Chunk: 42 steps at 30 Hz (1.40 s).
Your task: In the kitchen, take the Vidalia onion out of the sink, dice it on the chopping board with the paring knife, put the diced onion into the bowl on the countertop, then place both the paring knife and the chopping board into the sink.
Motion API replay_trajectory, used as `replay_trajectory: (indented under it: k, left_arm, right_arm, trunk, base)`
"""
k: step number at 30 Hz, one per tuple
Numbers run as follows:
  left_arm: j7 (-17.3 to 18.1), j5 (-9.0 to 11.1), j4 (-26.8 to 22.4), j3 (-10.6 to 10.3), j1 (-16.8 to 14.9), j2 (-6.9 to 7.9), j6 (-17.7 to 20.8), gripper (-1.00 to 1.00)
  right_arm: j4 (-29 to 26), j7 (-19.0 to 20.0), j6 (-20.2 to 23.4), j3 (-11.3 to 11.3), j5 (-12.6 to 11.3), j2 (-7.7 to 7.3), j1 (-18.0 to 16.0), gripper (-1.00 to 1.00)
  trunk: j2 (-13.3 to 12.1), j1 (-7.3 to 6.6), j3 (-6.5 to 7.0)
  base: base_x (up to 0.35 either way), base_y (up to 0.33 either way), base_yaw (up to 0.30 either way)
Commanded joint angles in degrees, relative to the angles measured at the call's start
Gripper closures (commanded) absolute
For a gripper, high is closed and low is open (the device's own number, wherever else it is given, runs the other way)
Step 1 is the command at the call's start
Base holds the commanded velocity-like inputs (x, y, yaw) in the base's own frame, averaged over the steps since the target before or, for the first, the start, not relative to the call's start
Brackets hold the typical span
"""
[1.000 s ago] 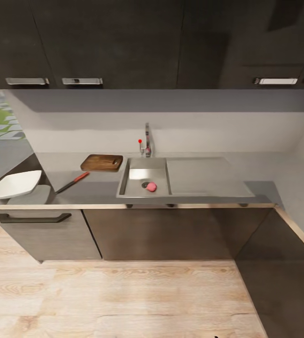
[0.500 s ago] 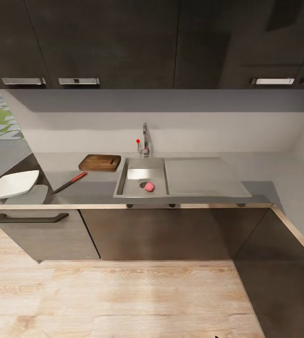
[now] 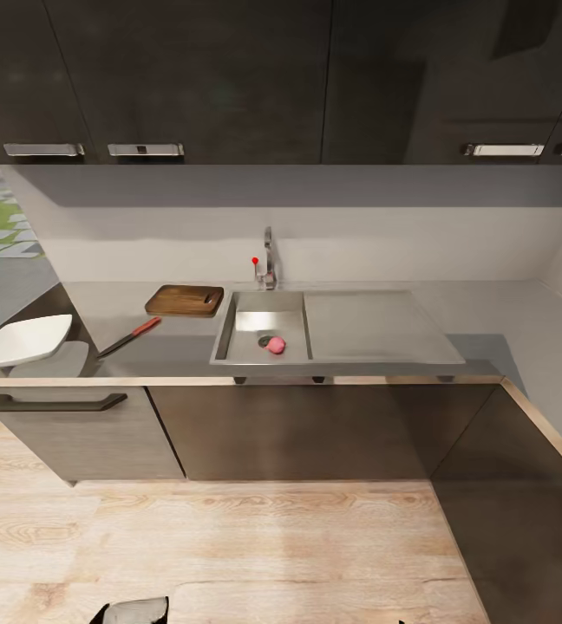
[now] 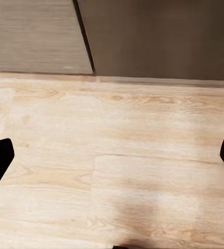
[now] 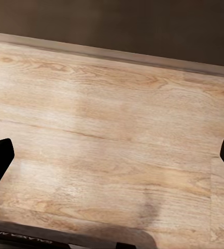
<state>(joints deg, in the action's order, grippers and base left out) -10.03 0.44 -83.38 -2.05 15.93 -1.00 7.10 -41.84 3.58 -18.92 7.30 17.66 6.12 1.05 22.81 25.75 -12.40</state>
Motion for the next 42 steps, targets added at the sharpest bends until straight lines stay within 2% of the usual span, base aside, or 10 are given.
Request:
replay_trajectory:
  k: [1, 5, 12, 16, 22, 27, 29, 33, 36, 42]
  left_arm:
    - [-0.33, -0.45, -0.44, -0.82, -1.74, -0.20, 2.80, -1.00]
    - [-0.33, -1.20, -0.87, -4.09, -8.31, -0.84, 10.64, -1.00]
    - [-0.34, -1.31, -0.86, -5.88, -18.51, -3.01, 20.13, -1.00]
    - [-0.34, -1.25, -0.71, -6.15, -24.16, -3.92, 25.06, -1.00]
    - [-0.41, -1.23, -0.62, -6.21, -30.75, -5.63, 29.75, -1.00]
    - [-0.41, -1.12, -0.60, -6.29, -38.37, -6.37, 37.65, -1.00]
    - [-0.42, -1.04, -0.56, -6.30, -41.67, -6.71, 40.19, -1.00]
    - [-0.42, -0.77, 0.92, -6.30, -51.55, -7.23, 46.48, -1.00]
    - [-0.42, -0.66, 3.42, -6.27, -56.36, -7.31, 48.39, -1.00]
    - [-0.42, -0.59, 9.28, -6.23, -63.19, -7.37, 49.22, -1.00]
  right_arm:
    - [-0.09, 0.38, -0.15, 0.41, 0.44, 0.07, 0.01, -1.00]
    - [-0.09, 0.38, -0.15, 0.42, 0.44, 0.04, 0.01, -1.00]
    - [-0.09, 0.39, -0.15, 0.42, 0.44, 0.04, 0.01, -1.00]
    - [-0.09, 0.39, -0.13, 0.43, 0.44, 0.07, 0.01, -1.00]
    - [-0.09, 0.38, -0.07, 0.36, 0.38, 0.19, 0.01, -1.00]
    - [-0.09, 0.43, -0.06, 0.38, 0.36, 0.13, 0.01, -1.00]
    - [-0.09, 0.45, -0.06, 0.41, 0.36, 0.13, 0.01, -1.00]
    - [-0.09, 0.46, -0.06, 0.42, 0.36, 0.12, 0.01, -1.00]
    - [-0.09, 0.46, -0.06, 0.43, 0.36, 0.12, 0.01, -1.00]
    - [-0.09, 0.46, -0.06, 0.43, 0.36, 0.12, 0.01, -1.00]
  trunk:
    - [0.11, 0.03, -0.09]
    - [0.11, 0.03, -0.09]
    - [0.11, 0.03, -0.09]
    - [0.11, 0.03, -0.09]
    - [0.11, 0.03, -0.09]
    - [0.11, 0.03, -0.09]
    - [0.11, 0.03, -0.09]
    - [0.11, 0.03, -0.09]
    - [0.11, 0.03, -0.09]
    - [0.11, 0.03, -0.09]
  base:
    - [0.000, 0.000, 0.000]
    - [0.000, 0.000, 0.000]
    - [0.000, 0.000, 0.000]
    - [0.000, 0.000, 0.000]
    - [0.000, 0.000, 0.000]
    - [0.000, 0.000, 0.000]
    - [0.000, 0.000, 0.000]
    - [0.000, 0.000, 0.000]
    - [0.000, 0.000, 0.000]
    - [0.000, 0.000, 0.000]
